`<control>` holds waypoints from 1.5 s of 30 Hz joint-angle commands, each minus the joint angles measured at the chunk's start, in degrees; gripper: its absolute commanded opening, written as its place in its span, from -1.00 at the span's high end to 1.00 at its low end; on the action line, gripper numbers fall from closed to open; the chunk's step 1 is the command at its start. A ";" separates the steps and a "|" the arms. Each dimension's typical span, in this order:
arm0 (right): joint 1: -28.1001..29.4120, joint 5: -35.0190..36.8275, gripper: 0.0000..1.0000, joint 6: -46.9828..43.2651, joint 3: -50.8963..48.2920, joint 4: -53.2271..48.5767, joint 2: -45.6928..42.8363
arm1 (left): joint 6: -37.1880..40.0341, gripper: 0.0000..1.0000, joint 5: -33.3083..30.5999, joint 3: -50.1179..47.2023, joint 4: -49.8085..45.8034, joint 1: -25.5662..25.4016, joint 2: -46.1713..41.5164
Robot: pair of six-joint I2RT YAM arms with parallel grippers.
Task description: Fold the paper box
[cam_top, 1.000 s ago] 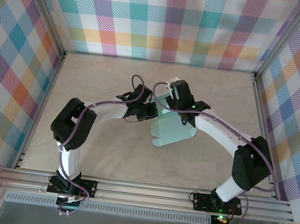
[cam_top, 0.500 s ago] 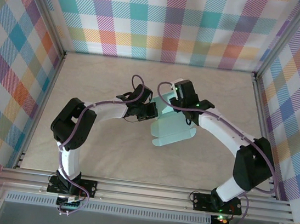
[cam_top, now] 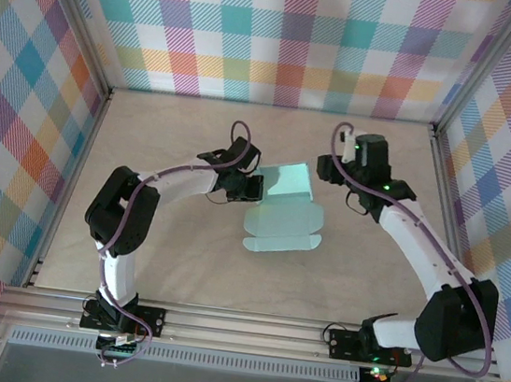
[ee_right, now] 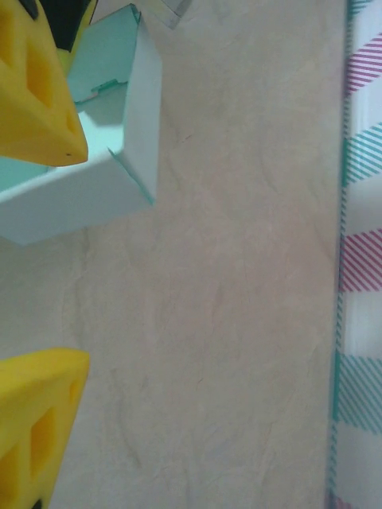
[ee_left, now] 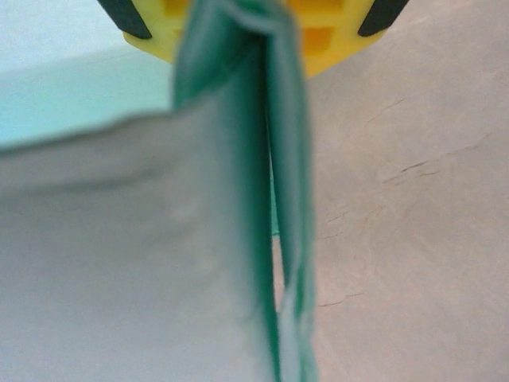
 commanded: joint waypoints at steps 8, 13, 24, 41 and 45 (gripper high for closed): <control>-2.02 -10.60 -0.22 2.91 -4.20 0.25 -1.76 | 20.47 1.00 -2.97 17.61 -29.05 1.63 5.41; -2.13 -11.55 -0.22 2.30 -5.04 0.13 -1.36 | 25.19 1.00 -8.05 22.81 -39.76 2.25 8.68; -2.20 -13.02 -0.22 1.98 -5.13 1.59 1.68 | 27.62 1.00 -14.55 26.08 -51.47 5.00 12.77; -2.37 -14.13 -0.22 1.93 -6.10 4.07 5.50 | 29.37 1.00 -16.39 36.48 -60.51 6.34 25.46; -2.46 -14.57 -0.22 2.08 -6.20 4.74 6.59 | 29.00 1.00 -17.01 39.56 -62.43 6.32 28.76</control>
